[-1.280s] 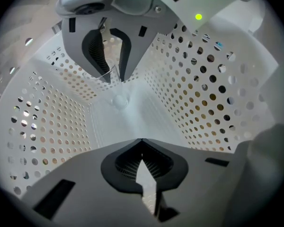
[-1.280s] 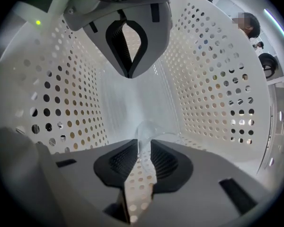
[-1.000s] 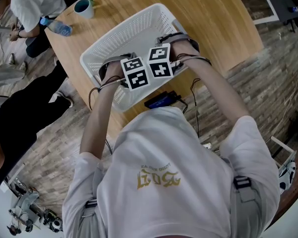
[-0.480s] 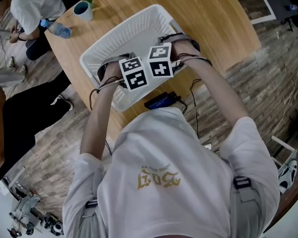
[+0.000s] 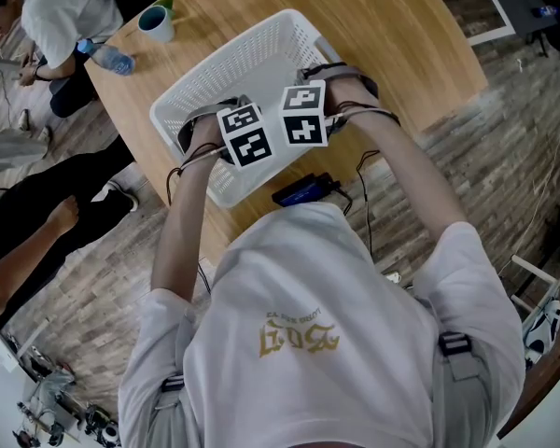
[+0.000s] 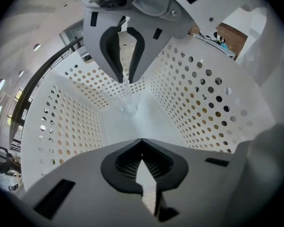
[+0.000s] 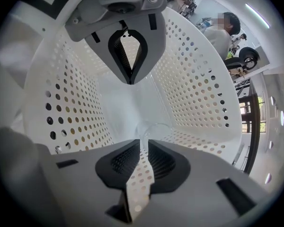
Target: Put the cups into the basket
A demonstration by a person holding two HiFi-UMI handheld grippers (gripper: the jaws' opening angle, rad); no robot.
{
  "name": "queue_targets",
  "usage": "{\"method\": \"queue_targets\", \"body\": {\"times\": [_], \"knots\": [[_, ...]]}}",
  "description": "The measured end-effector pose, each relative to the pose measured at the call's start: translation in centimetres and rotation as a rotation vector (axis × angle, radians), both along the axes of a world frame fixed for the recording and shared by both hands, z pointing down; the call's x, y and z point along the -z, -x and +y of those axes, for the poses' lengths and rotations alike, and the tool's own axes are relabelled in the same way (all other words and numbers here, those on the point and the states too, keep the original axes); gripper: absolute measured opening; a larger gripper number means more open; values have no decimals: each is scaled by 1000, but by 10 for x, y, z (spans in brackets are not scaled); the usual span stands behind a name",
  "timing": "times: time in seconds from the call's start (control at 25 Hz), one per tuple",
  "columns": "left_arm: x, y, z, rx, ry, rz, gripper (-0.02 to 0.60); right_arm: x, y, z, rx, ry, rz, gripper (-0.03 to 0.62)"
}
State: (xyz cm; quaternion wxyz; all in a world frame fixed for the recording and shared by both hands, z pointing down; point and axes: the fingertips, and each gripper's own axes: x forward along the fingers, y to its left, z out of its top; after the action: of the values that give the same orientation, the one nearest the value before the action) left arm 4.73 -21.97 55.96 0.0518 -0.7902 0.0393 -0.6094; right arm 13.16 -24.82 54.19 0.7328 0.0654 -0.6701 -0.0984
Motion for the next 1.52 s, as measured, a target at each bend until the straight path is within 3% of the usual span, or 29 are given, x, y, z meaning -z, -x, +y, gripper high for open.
{"method": "queue_targets", "body": {"times": [0.24, 0.76, 1.52], "knots": [[15, -4, -4, 27, -7, 59, 5, 2, -1, 2, -18, -1, -9, 58], [26, -4, -6, 38, -52, 91, 5, 14, -5, -1, -65, -95, -41, 29], [49, -2, -6, 133, -82, 173, 5, 52, 11, 2, -199, -245, -302, 14]]}}
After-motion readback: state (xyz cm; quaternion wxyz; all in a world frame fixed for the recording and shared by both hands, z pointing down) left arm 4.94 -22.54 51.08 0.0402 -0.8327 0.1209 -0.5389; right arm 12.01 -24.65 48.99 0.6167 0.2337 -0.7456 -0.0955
